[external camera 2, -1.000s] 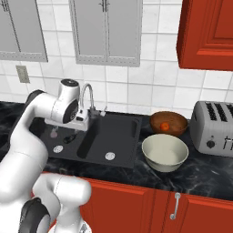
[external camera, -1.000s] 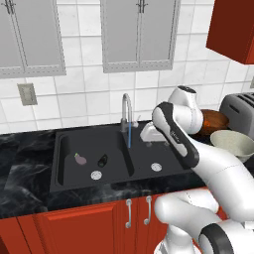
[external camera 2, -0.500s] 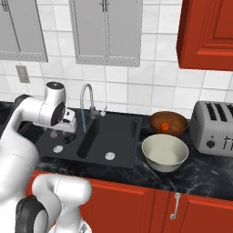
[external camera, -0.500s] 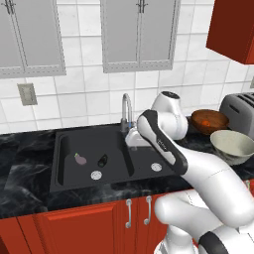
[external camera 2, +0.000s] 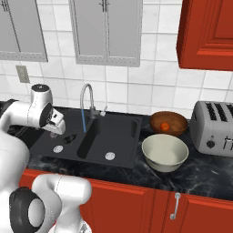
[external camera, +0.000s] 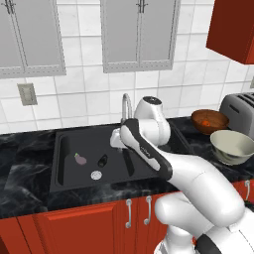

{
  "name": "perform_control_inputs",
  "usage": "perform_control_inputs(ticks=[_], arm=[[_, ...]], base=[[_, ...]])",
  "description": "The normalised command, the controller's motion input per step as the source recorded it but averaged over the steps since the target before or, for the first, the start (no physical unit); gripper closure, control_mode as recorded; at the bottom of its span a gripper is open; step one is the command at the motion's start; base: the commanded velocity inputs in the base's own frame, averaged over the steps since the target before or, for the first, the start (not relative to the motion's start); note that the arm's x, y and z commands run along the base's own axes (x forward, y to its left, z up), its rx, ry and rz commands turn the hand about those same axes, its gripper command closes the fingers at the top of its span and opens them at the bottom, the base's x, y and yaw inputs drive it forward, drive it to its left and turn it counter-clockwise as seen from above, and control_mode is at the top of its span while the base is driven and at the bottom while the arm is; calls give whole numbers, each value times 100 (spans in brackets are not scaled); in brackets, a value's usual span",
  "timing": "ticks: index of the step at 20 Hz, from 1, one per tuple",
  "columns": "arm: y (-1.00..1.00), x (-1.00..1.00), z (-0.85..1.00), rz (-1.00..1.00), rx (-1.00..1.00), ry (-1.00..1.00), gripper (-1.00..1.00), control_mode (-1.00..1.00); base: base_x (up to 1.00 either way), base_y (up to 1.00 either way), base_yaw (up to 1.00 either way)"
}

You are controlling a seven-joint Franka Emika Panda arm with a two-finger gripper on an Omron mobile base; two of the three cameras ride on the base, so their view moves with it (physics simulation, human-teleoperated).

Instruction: Pick the eggplants from the sink and place them in one bowl. Place the apple in the other bowl. Then turn off the sink faucet.

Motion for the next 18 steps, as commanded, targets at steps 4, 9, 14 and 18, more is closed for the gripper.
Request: perform_control_inputs(ticks=[4,9,14,18], arm=[[20,24,-14,-21,0,0,-100,-100],[0,45,-8,-12,0,0,-100,-100],[0,49,-15,-6,0,0,-100,-100],[2,35,-15,-4,0,8,-100,-100]], base=[[0,0,0],[0,0,0],[0,0,0],[0,0,0]])
